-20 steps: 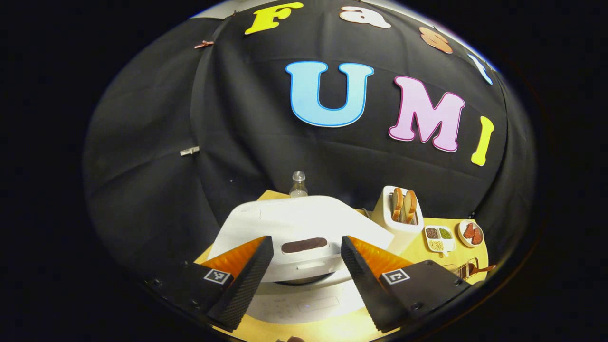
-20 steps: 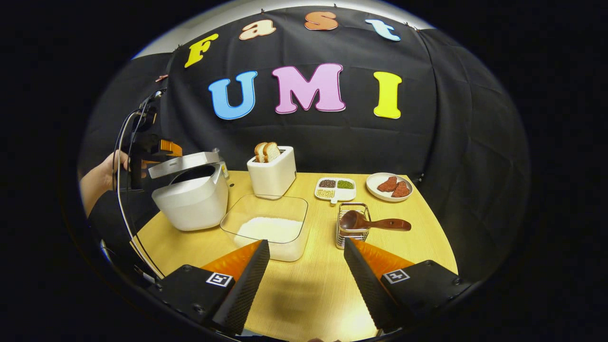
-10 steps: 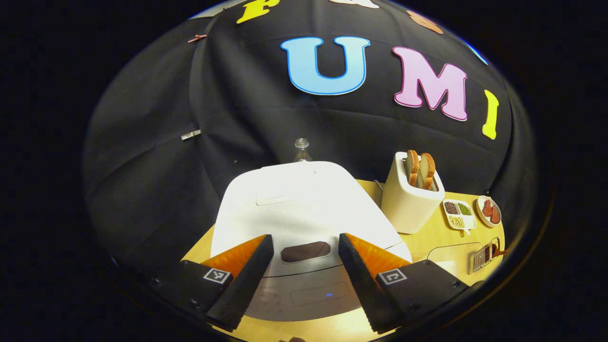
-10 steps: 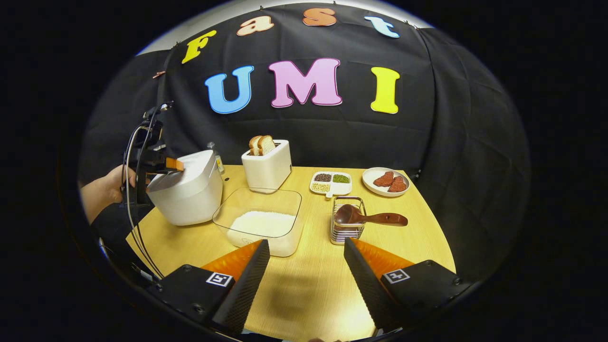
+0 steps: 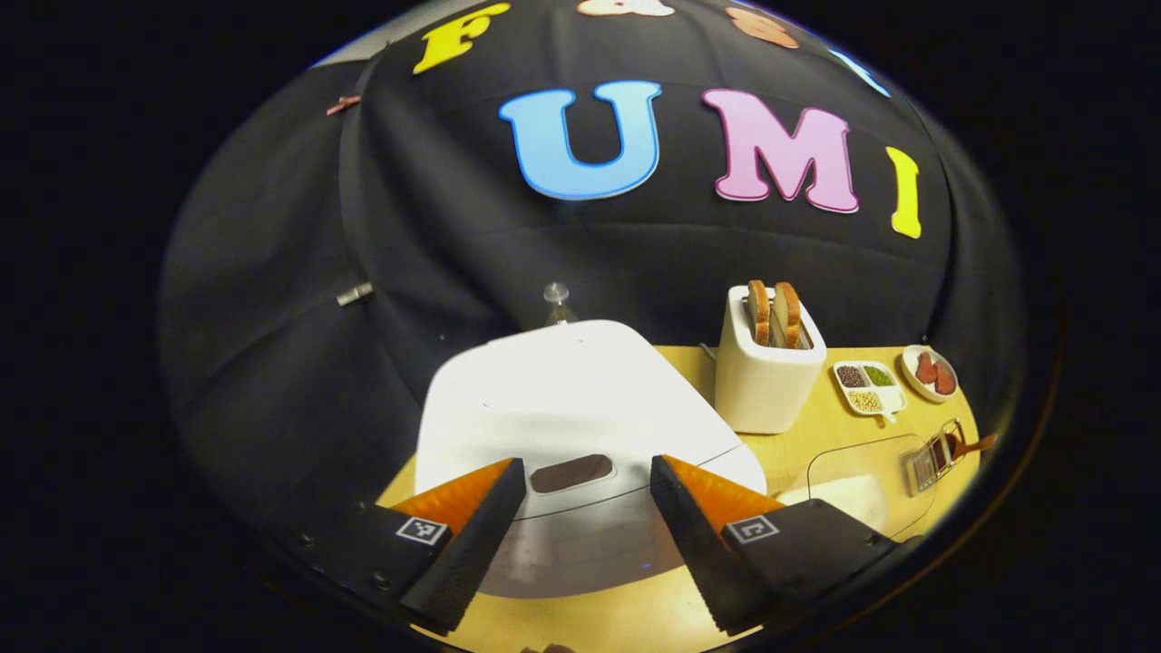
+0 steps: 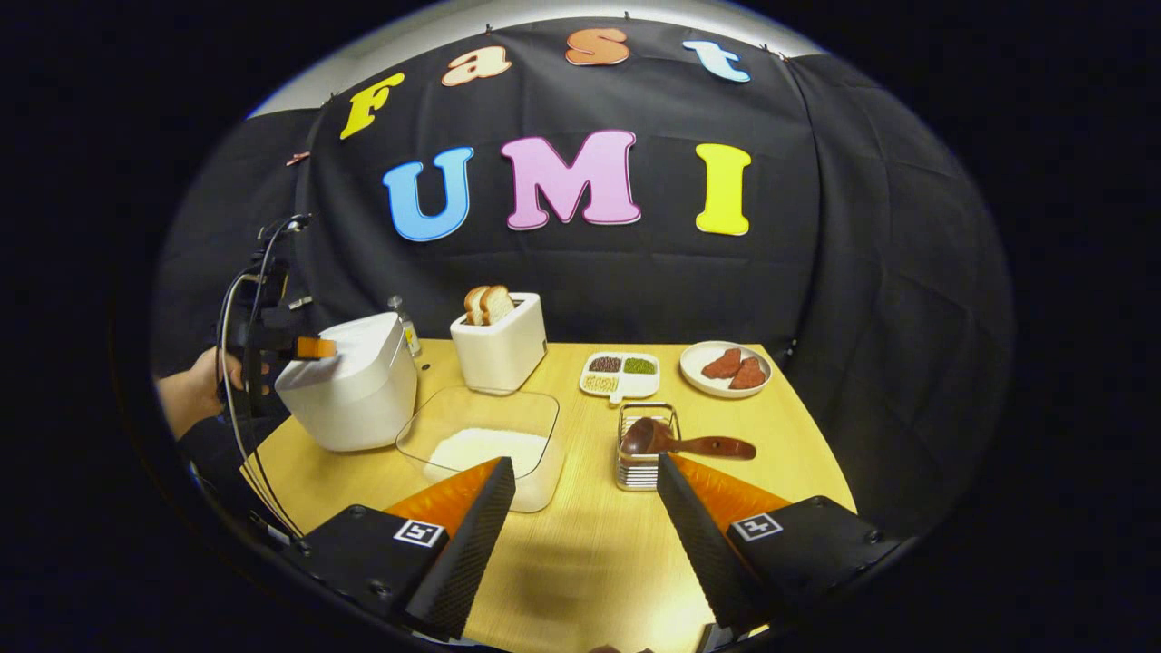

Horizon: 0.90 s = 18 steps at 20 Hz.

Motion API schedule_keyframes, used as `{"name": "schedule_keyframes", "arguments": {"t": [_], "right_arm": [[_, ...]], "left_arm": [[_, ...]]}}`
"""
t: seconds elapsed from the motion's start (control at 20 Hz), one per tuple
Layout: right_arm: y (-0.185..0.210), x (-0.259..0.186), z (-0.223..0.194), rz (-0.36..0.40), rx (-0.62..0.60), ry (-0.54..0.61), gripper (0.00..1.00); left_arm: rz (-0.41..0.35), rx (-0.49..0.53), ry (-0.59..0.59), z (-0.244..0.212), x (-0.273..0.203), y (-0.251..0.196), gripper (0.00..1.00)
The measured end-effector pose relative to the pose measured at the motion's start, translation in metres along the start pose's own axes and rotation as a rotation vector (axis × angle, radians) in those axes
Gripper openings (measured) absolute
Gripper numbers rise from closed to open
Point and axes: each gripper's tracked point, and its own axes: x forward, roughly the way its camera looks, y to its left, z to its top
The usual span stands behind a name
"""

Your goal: Close the left gripper, press the button to open the rice cooker; take a wooden spoon from the chopstick holder with the right hand, scoop a spoonful of rice and pour it into the rice cooker, then put the wooden spoon back into the chopstick holder.

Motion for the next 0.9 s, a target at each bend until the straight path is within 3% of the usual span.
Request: {"name": "schedule_keyframes", "arguments": {"t": [0.15, 0.3, 0.55, 0.75, 0.9], "right_arm": [[-0.019, -0.003, 0.03, 0.012, -0.012, -0.063, 0.99], [-0.04, -0.007, 0.057, 0.031, -0.023, -0.125, 0.98], [-0.061, -0.029, 0.079, 0.065, -0.031, -0.166, 0.98], [-0.064, -0.057, 0.097, 0.011, -0.015, -0.212, 0.99], [-0.052, -0.08, 0.109, -0.06, 0.027, -0.249, 0.99]], "left_arm": [[-0.041, -0.101, -0.104, 0.028, -0.063, -0.029, 0.95], [-0.014, -0.148, -0.2, 0.041, -0.129, -0.047, 0.95], [-0.036, -0.25, -0.248, 0.059, -0.209, -0.083, 0.95], [-0.077, -0.139, -0.317, 0.082, -0.244, -0.084, 0.95], [-0.181, -0.069, -0.347, 0.086, -0.253, -0.093, 0.95]]}}
